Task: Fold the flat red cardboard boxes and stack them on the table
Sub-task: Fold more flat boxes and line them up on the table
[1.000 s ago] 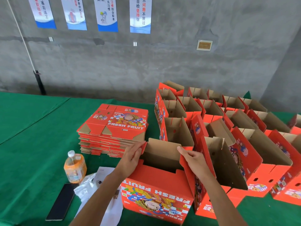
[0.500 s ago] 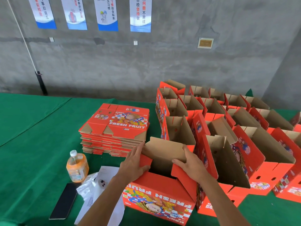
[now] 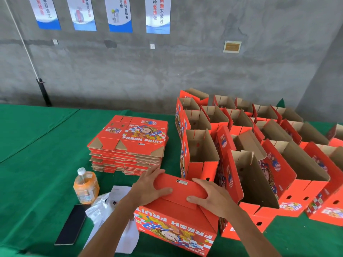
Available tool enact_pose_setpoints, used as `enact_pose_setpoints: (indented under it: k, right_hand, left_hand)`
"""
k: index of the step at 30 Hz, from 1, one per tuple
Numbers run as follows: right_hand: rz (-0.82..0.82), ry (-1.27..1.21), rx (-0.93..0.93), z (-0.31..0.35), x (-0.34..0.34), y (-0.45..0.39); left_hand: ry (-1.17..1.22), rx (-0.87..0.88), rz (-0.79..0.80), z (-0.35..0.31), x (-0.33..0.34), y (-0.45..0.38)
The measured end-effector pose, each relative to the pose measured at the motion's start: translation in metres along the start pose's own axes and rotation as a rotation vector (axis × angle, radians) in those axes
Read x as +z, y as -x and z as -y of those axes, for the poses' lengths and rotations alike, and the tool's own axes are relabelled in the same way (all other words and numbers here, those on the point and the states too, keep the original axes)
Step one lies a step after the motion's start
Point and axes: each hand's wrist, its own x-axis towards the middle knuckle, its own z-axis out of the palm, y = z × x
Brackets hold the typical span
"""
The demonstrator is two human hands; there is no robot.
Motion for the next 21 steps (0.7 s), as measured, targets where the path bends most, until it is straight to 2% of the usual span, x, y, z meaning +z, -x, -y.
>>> enact_pose_setpoints:
  k: [2, 7, 10, 12, 14, 16, 19, 21]
  right_hand:
    - [-0.018, 0.026, 0.015, 0.003, 0.002, -0.003]
    - [-0.122, 0.224, 0.086, 0.017, 0.01, -0.004]
    - [-0.213, -0.024, 0.094, 0.017, 0.008, 0.0]
    - [-0.381, -0.35, 0.082, 0.017, 0.009, 0.003]
    - [-0.491, -0.554, 0.126, 0.018, 0.011, 0.005]
    - [-0.422, -0.556, 0.244, 0.018, 0.012, 0.006]
    - [-0.083, -0.496, 0.408, 0.026, 0.02, 0.003]
    - [0.033, -0.463, 0.435, 0.04, 0.022, -0.004]
  left_hand:
    - [-0.152, -0.005, 0.006, -0.003, 0.004, 0.002]
    - [-0.337, -0.051, -0.072, -0.011, 0.015, -0.003]
    - [-0.279, -0.014, -0.128, -0.008, 0.013, -0.002]
    - [-0.235, -0.015, -0.166, -0.001, 0.011, 0.001]
    - [-0.217, -0.062, -0.208, 0.011, 0.006, 0.007]
    - [-0.141, -0.128, -0.263, 0.028, -0.002, 0.014]
    - [-0.002, -0.189, -0.325, 0.054, -0.016, 0.029]
    - [0.071, -0.218, -0.367, 0.064, -0.021, 0.039]
